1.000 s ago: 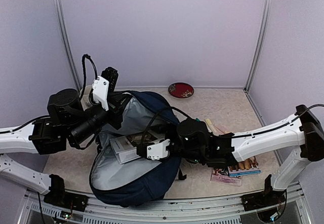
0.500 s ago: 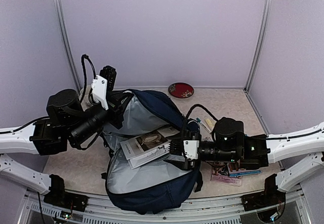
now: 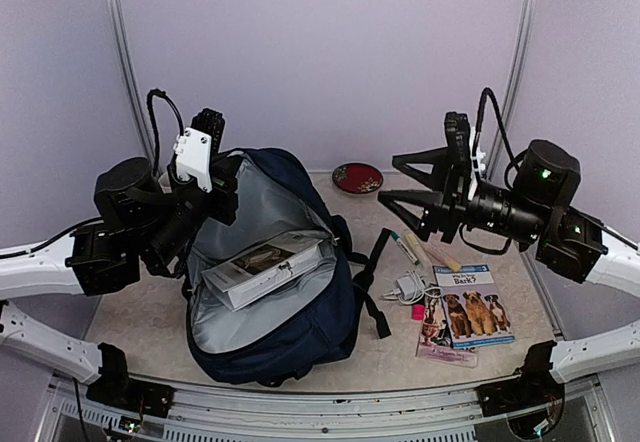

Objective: Pack the student bag
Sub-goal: Move the book to the center of the board.

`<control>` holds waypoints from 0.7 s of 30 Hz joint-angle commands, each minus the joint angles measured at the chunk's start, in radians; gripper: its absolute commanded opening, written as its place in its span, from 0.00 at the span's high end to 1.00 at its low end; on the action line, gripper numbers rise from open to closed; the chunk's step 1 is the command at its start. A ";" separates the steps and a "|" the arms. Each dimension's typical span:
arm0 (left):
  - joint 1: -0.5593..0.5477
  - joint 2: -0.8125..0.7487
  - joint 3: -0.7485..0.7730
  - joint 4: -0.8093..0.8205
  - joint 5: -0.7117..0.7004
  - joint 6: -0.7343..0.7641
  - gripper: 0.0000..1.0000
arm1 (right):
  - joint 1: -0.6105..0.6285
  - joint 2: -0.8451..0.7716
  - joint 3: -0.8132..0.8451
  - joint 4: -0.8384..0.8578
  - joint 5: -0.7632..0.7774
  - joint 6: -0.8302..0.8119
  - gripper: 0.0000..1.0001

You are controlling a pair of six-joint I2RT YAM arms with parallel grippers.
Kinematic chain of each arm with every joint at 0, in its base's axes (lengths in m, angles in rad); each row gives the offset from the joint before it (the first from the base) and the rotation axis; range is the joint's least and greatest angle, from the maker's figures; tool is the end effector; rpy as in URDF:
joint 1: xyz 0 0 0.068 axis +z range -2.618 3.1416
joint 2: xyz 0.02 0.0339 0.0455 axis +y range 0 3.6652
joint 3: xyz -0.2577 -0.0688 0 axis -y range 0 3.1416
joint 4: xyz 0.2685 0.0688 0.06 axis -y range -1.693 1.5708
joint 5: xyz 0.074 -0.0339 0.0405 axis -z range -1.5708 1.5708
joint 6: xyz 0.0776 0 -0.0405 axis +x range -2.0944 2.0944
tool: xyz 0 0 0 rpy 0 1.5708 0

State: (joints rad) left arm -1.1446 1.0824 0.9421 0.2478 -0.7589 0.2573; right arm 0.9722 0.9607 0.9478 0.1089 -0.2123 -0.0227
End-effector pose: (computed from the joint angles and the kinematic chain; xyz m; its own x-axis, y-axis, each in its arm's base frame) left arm 0.1738 -0.2537 0.3769 0.1390 0.1404 -0.9803 0.3541 0.9174 0.1816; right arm 0.1503 0.2494 0.3956 0.0750 0.0706 -0.9947 -0.9243 0.3793 -0.0428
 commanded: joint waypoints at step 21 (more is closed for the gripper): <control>-0.076 -0.056 -0.194 0.143 0.361 -0.216 1.00 | -1.105 0.072 -0.300 -0.736 0.085 0.598 0.00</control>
State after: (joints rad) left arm -1.2201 1.0924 0.7788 0.3210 -0.5018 0.1036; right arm -0.0582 1.0088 0.6804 -0.6498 -0.0803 0.5545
